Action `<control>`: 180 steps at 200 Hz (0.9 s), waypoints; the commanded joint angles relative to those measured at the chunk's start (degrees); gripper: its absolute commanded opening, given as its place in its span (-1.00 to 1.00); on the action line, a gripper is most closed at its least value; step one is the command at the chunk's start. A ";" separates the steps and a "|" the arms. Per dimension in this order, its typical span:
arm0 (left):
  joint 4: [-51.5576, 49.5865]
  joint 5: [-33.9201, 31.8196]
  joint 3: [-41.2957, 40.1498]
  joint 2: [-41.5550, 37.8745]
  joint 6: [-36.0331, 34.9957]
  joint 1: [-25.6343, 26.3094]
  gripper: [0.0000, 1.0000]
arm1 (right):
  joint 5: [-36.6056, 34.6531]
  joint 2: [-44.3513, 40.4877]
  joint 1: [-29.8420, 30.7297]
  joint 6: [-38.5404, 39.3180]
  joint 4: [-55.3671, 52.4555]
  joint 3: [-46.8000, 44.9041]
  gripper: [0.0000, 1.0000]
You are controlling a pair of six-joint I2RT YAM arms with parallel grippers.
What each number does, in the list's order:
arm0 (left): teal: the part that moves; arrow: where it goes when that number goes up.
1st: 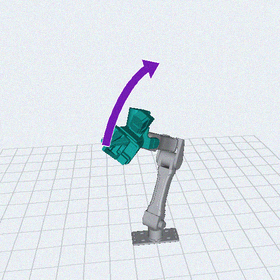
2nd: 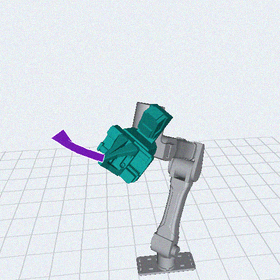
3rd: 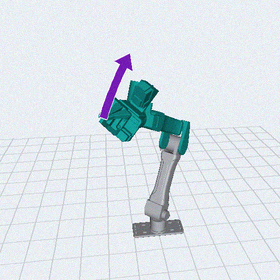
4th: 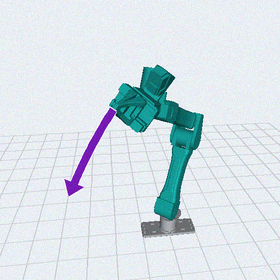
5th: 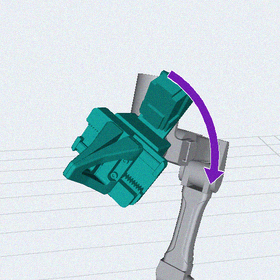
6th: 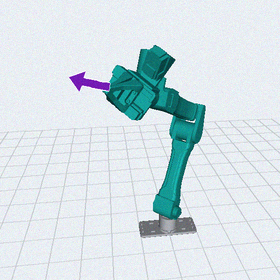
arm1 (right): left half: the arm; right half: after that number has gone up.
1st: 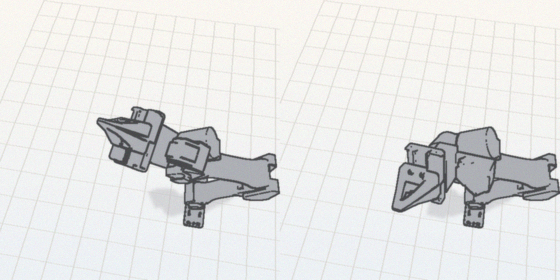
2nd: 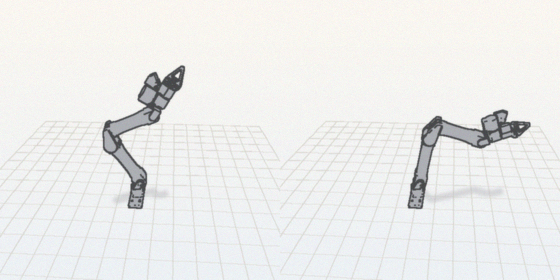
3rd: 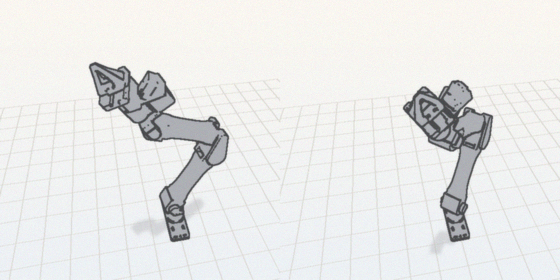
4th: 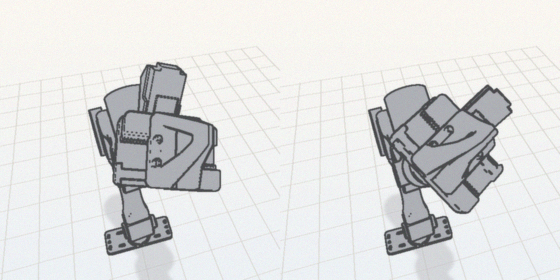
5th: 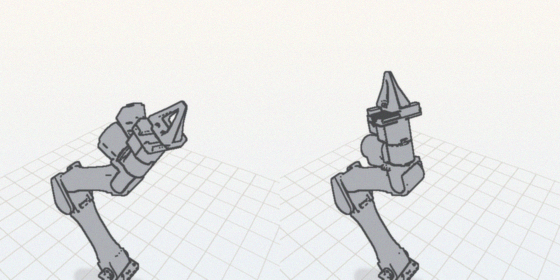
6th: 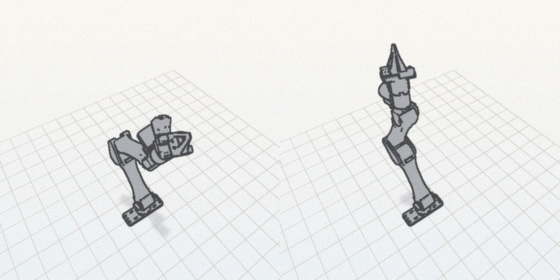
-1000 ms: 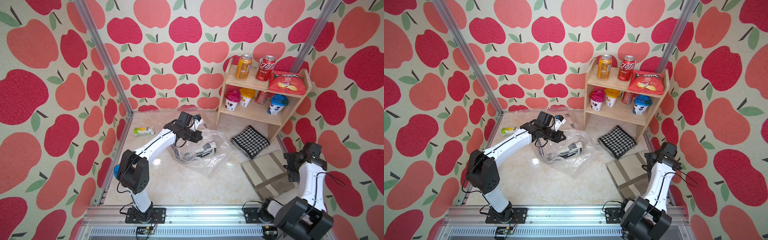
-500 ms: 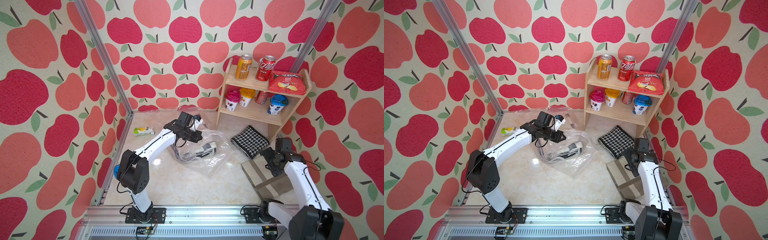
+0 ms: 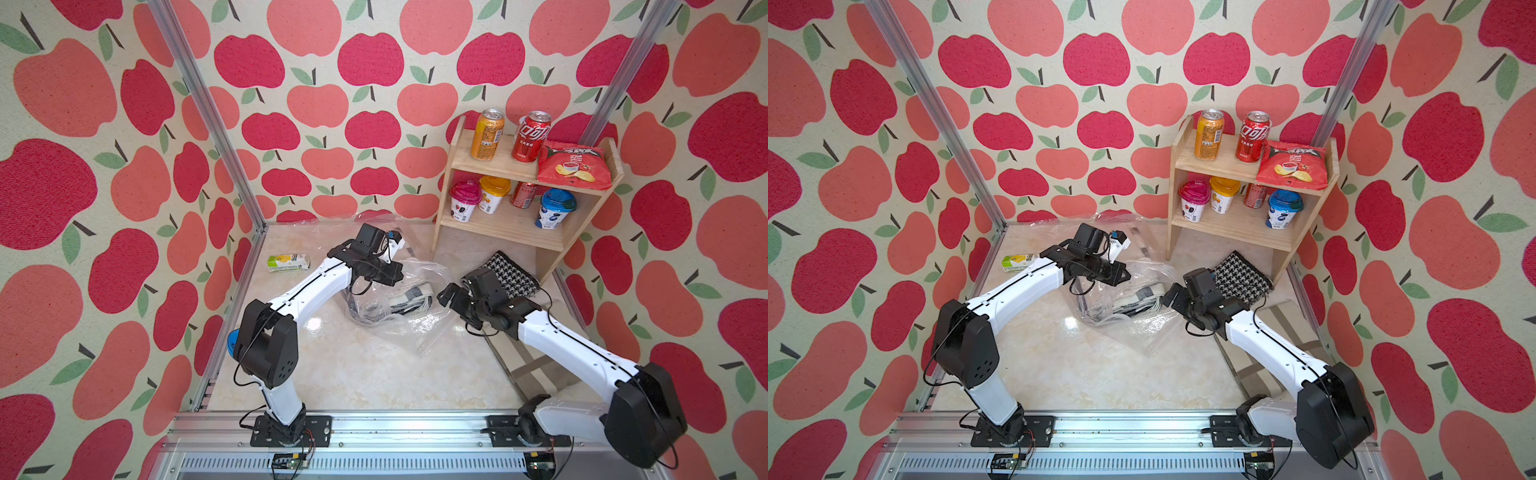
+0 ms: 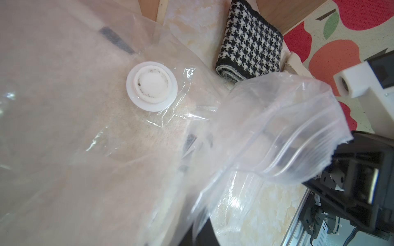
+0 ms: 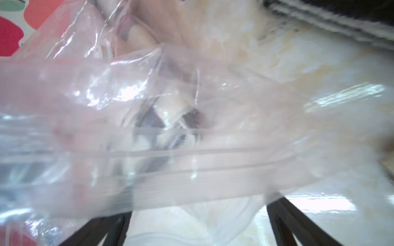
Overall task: Take the scarf out of the vacuum bag
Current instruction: Take out the scarf from the vacuum bag.
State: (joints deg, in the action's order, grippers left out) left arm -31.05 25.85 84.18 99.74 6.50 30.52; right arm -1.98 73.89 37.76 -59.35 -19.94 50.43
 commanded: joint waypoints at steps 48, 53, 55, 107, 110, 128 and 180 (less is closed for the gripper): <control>-4.27 -3.89 7.15 1.21 -0.52 0.04 -1.00 | -5.52 4.71 9.54 2.60 9.48 0.53 0.98; -4.56 -4.02 7.58 1.54 -0.61 0.00 -1.00 | -5.81 4.75 10.07 2.81 9.78 0.46 0.97; -4.66 -4.02 7.82 1.75 -0.57 0.05 -1.00 | -6.01 4.70 10.34 2.96 9.93 0.46 0.97; -6.82 -5.04 11.41 4.59 -1.44 0.29 -1.00 | -15.32 2.10 19.43 5.01 3.40 4.24 0.96; -6.88 -4.94 11.52 4.65 -1.59 0.30 -1.00 | -15.87 2.01 19.72 4.68 2.68 4.52 0.95; -6.67 -4.76 11.45 4.58 -1.94 0.34 -1.00 | -16.59 1.57 20.24 2.75 1.63 3.59 0.93; -4.54 -3.63 8.71 2.51 -2.23 0.29 -1.00 | -15.63 3.45 18.08 4.01 19.53 -4.86 0.80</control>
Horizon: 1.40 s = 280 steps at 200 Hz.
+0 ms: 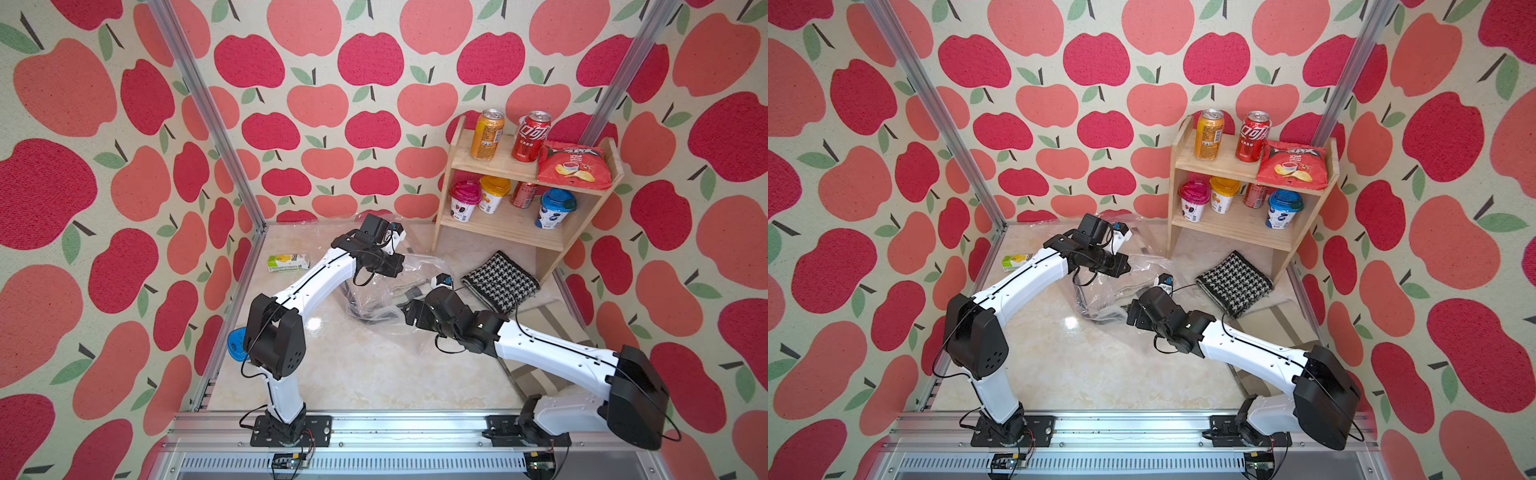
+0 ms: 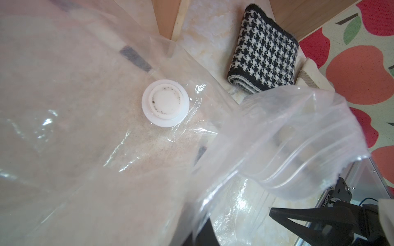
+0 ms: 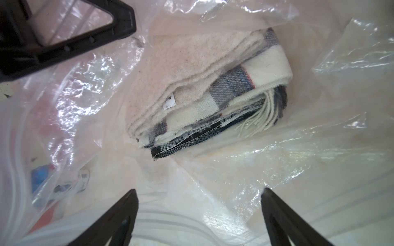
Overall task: Take the scarf out of the vacuum bag
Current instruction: Take out the scarf from the vacuum bag.
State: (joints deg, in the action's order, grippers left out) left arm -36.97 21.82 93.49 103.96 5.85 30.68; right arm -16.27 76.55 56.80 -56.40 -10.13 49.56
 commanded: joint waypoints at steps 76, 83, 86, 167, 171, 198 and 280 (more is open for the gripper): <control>12.49 2.34 -14.99 -10.95 -1.81 0.22 -1.00 | 5.04 8.93 -3.67 0.95 29.26 -5.80 0.77; 13.95 2.46 -16.57 -11.94 -1.40 0.26 -1.00 | 5.80 9.89 -4.00 0.16 30.49 -5.79 0.76; 14.58 2.47 -17.25 -12.32 -1.24 0.23 -1.00 | 6.22 10.36 -4.17 -0.11 31.03 -5.80 0.75; 22.03 2.50 -23.62 -17.66 -1.43 0.26 -1.00 | 11.74 19.54 -5.66 -2.75 43.42 -3.80 0.61; 21.96 2.44 -23.62 -17.60 -1.50 0.17 -1.00 | 11.75 19.75 -5.68 -2.86 43.51 -3.64 0.61; 21.34 1.95 -23.50 -17.13 -1.48 -0.03 -1.00 | 12.12 20.76 -5.94 -3.20 44.13 -3.00 0.59; 16.75 -0.31 -22.76 -16.11 0.24 -1.06 -1.00 | 15.16 23.15 -9.11 -5.21 42.38 -0.42 0.59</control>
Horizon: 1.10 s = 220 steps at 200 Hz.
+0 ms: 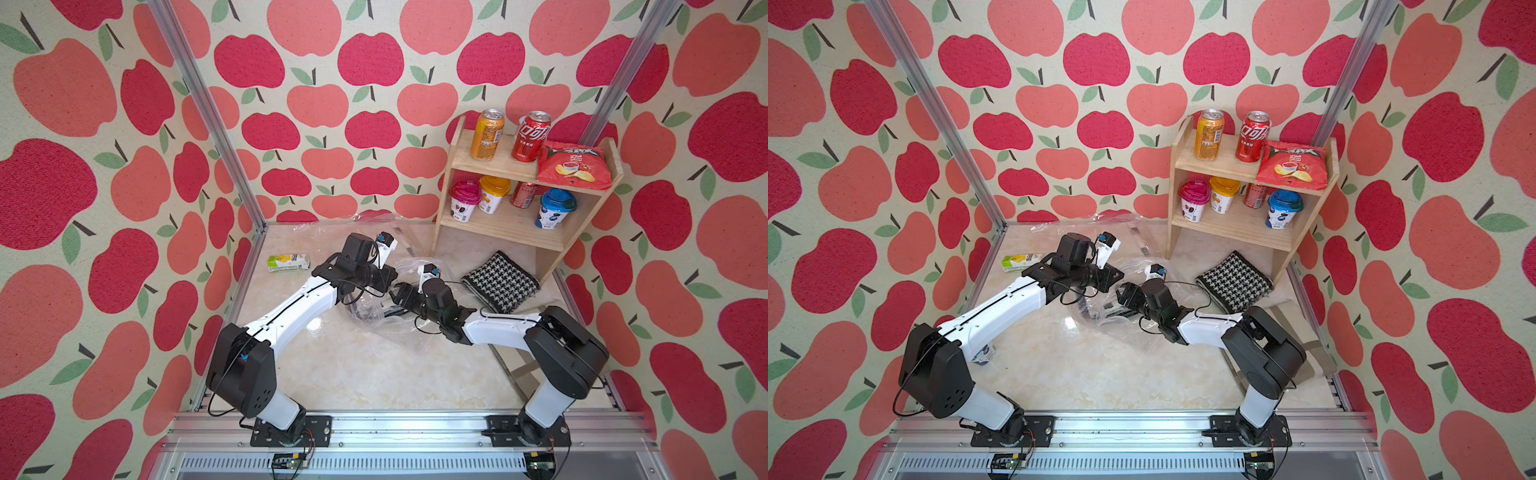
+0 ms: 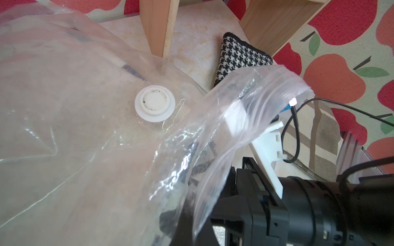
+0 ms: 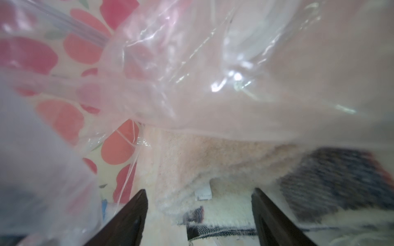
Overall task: Take the scarf out of the vacuum bag
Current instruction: Take out the scarf from the vacuum bag.
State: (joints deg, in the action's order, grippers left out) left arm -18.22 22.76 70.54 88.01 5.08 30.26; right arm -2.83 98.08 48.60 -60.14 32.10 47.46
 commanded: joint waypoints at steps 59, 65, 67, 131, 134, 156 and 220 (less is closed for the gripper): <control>-1.70 -1.63 -2.49 -1.91 2.49 -0.73 -1.00 | 4.05 4.25 -1.93 -2.28 0.81 4.45 0.59; -1.73 -1.68 -2.67 -2.04 2.48 -0.74 -1.00 | 4.16 4.50 -2.01 -2.43 0.94 4.69 0.59; -1.73 -1.67 -2.73 -2.05 2.54 -0.73 -1.00 | 4.15 4.55 -2.02 -2.48 0.99 4.77 0.59; -1.99 -2.08 -2.57 -2.67 2.00 -1.42 -1.00 | 3.89 5.98 -2.92 -3.24 -0.59 7.88 0.47; -2.06 -2.04 -2.52 -2.68 1.95 -1.43 -1.00 | 3.87 5.99 -2.93 -3.24 -0.71 8.05 0.46; -2.35 -1.95 -1.67 -2.45 1.74 -1.74 -1.00 | 4.77 7.24 -3.25 -3.71 -2.74 10.03 0.34; -5.24 -1.60 4.42 -0.82 0.04 -2.49 -1.00 | 5.11 9.49 -3.36 -4.81 -5.04 12.65 0.01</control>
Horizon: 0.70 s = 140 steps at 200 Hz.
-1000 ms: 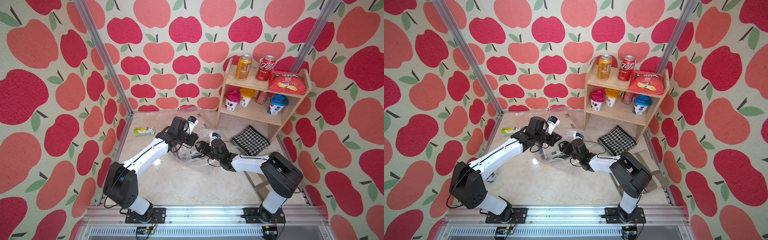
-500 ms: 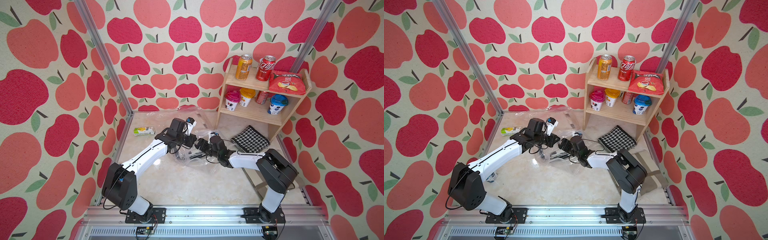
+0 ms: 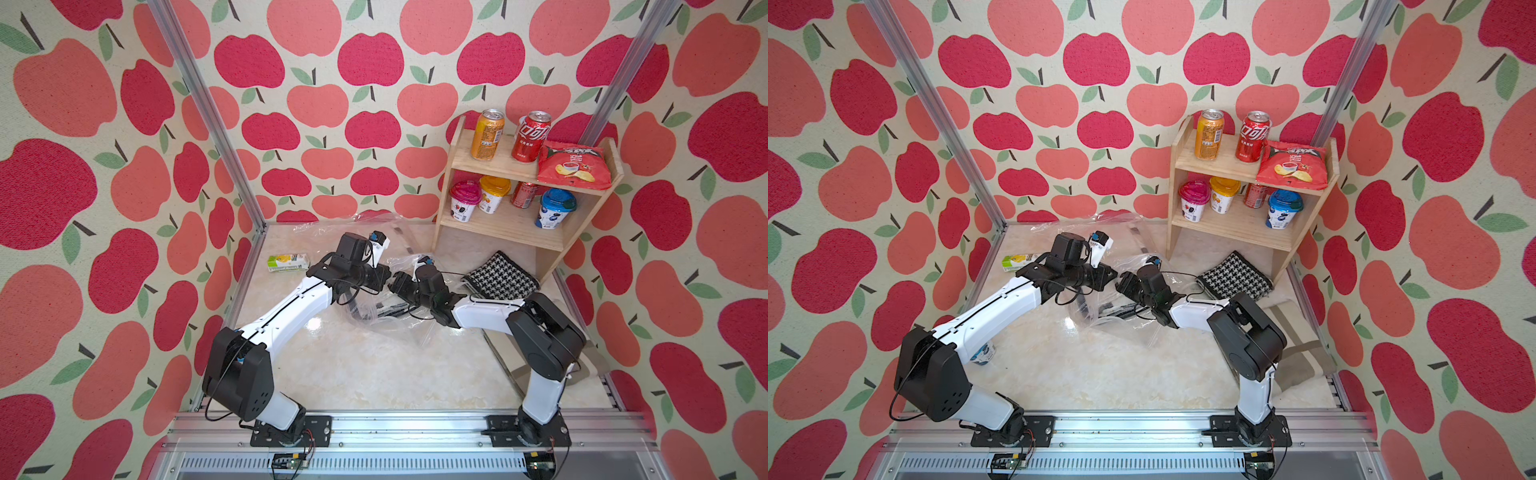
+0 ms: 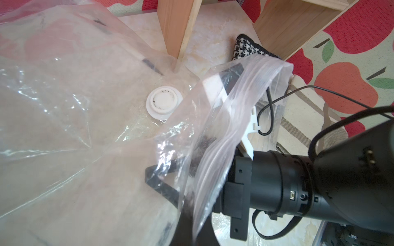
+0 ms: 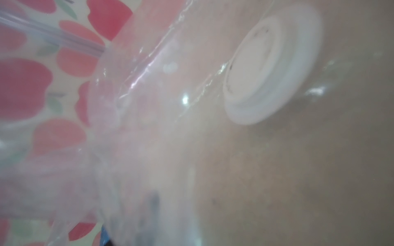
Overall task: Take the scarf out of the vacuum bag
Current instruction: Take out the scarf from the vacuum bag.
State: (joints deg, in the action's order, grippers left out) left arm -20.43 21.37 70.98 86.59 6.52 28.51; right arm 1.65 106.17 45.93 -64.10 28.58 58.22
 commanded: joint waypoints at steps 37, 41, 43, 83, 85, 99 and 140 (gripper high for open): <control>-4.73 -0.34 7.25 2.56 -1.11 -1.51 -1.00 | 1.24 1.12 -0.69 -0.94 -0.79 2.60 -0.93; -5.31 -0.44 7.85 3.14 -1.11 -1.57 -1.00 | 1.25 0.92 -0.67 -0.90 -0.80 2.60 -1.00; -5.63 -0.36 8.21 3.45 -1.13 -1.65 -1.00 | 1.23 0.78 -0.67 -0.93 -0.78 2.60 -1.00; -10.66 1.80 13.27 8.52 -1.09 -3.16 -1.00 | 1.70 -2.13 -0.06 -1.49 -0.97 2.23 -1.00; -10.64 1.85 13.23 8.51 -1.15 -3.17 -1.00 | 1.76 -2.31 -0.05 -1.59 -1.02 2.14 -1.00; -9.80 2.12 12.73 8.32 -0.98 -3.14 -1.00 | 1.74 -3.38 0.03 -2.40 -1.29 2.08 -1.00; -9.68 2.23 12.17 7.80 -1.24 -3.18 -1.00 | 2.48 -4.15 0.03 -2.76 -7.98 3.54 -0.23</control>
State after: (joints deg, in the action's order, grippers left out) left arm -28.56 22.94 82.56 94.94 6.35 25.54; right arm 2.90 104.33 45.63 -66.02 24.64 59.88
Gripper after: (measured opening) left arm 0.052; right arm 0.253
